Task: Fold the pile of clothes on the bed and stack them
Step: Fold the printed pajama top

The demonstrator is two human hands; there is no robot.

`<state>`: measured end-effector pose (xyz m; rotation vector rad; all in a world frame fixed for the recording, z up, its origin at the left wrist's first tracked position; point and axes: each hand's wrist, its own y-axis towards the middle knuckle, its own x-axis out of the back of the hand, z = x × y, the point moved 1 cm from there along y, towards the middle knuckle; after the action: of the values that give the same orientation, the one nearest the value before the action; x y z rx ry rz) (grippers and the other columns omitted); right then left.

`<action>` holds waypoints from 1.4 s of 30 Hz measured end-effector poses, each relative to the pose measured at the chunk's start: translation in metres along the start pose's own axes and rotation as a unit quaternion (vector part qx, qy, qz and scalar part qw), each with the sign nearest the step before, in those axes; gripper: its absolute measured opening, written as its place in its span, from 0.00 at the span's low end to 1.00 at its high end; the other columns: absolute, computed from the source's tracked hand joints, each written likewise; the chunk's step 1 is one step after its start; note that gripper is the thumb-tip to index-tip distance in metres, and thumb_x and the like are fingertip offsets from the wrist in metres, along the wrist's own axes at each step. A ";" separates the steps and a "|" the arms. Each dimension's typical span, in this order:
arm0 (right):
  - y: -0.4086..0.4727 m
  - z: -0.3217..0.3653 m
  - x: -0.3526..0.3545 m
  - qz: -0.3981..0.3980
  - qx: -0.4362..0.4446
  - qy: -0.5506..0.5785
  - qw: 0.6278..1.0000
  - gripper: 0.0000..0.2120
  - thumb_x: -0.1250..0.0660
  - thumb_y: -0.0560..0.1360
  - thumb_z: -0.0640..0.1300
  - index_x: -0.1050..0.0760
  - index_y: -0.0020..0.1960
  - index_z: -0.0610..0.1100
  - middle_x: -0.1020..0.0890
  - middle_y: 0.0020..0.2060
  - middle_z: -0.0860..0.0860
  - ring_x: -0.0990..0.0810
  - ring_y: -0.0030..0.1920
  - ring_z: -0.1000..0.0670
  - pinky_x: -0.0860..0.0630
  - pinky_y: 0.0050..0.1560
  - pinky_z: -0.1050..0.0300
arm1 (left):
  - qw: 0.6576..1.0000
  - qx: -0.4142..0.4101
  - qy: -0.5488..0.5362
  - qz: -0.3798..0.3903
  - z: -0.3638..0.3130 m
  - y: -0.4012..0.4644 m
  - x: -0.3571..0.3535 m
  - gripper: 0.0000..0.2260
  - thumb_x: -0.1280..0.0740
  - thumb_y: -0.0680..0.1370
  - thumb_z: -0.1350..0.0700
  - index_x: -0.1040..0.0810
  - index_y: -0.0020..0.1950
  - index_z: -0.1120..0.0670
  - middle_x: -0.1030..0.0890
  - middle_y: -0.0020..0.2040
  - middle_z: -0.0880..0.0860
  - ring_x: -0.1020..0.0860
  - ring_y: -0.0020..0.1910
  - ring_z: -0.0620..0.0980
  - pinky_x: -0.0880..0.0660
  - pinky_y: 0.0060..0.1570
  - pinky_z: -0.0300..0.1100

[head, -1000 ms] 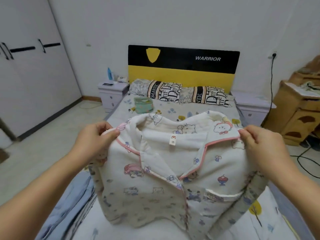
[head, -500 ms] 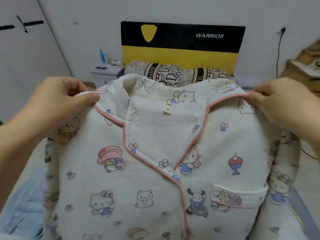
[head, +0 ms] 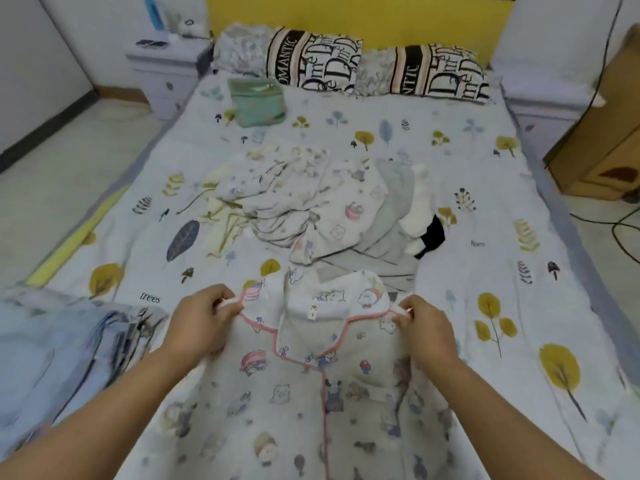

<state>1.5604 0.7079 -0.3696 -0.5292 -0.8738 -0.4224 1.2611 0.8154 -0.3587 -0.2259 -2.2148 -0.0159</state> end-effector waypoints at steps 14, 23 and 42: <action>0.080 -0.046 -0.102 0.074 -0.083 -0.131 0.985 0.28 0.36 0.72 0.62 0.33 0.62 0.43 0.25 0.56 0.44 0.28 0.59 0.42 0.29 0.54 0.48 | 0.993 -0.010 0.113 0.028 0.060 0.084 -0.076 0.06 0.35 0.77 0.59 0.28 0.41 0.56 0.22 0.33 0.55 0.28 0.35 0.55 0.40 0.34 0.44; 0.106 -0.041 -0.078 -0.142 0.057 -0.065 0.986 0.08 0.43 0.77 0.39 0.36 0.39 0.42 0.31 0.28 0.49 0.35 0.28 0.47 0.44 0.28 0.55 | 0.976 -0.133 0.108 -0.133 0.063 0.116 -0.065 0.04 0.36 0.75 0.63 0.23 0.48 0.59 0.19 0.44 0.60 0.22 0.44 0.61 0.33 0.42 0.44; 0.114 -0.094 -0.085 0.042 -0.005 -0.254 0.966 0.21 0.38 0.71 0.31 0.35 0.63 0.37 0.24 0.46 0.34 0.24 0.47 0.35 0.35 0.41 0.50 | 0.948 -0.033 0.314 0.034 0.120 0.100 -0.121 0.17 0.36 0.72 0.67 0.29 0.60 0.65 0.25 0.43 0.67 0.26 0.40 0.65 0.32 0.38 0.55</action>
<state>1.6313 0.7539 -0.5183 -0.6951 -1.3360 -0.2125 1.2549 0.9061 -0.5345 -0.2868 -1.5705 -0.1091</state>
